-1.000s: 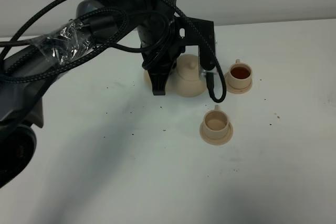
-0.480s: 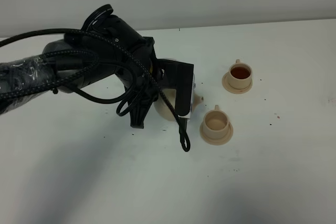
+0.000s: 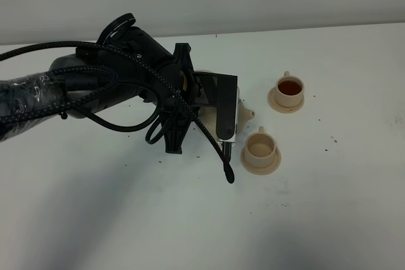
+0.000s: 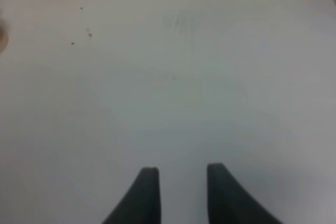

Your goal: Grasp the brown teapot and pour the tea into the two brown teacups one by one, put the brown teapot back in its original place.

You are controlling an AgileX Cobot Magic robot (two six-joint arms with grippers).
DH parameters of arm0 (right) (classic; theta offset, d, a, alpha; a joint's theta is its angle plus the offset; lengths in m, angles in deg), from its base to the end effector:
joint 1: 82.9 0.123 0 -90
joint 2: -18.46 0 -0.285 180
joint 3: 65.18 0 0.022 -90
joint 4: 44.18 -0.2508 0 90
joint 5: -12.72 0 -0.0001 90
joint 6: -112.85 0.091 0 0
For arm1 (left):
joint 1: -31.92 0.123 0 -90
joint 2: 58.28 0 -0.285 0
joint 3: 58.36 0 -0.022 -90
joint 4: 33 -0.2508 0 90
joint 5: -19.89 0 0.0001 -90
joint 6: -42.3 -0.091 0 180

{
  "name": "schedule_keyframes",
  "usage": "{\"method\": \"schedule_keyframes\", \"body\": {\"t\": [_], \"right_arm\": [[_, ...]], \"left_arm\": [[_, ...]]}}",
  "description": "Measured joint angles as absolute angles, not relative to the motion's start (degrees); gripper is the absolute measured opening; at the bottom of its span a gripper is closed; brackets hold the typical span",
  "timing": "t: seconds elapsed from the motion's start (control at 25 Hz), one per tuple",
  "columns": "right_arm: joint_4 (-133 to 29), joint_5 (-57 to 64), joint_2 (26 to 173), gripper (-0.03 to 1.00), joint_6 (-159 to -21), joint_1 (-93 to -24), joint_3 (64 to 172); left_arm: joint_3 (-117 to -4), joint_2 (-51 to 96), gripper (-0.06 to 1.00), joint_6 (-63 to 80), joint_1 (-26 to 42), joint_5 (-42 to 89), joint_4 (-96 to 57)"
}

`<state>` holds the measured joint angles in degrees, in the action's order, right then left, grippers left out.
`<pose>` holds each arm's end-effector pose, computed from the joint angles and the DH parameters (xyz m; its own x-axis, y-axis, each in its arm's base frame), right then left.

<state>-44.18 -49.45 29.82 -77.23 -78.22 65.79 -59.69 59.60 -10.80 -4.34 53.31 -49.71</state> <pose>0.0044 0.0004 0.2731 -0.5138 -0.2177 -0.8298 -0.1742 0.9736 -0.1475 0.3422 -0.2331 0.2056 0.2096 0.9748 -0.0759 0.8369 -0.1387 0.5294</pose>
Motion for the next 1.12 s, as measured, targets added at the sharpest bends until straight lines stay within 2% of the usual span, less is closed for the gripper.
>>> {"method": "schedule_keyframes", "body": {"t": [1.12], "right_arm": [[-44.18, -49.45, 29.82, 0.24, -77.23, -78.22, 65.79]], "left_arm": [[-59.69, 62.08, 0.13, -6.67, -7.6, 56.62, -54.3]]}}
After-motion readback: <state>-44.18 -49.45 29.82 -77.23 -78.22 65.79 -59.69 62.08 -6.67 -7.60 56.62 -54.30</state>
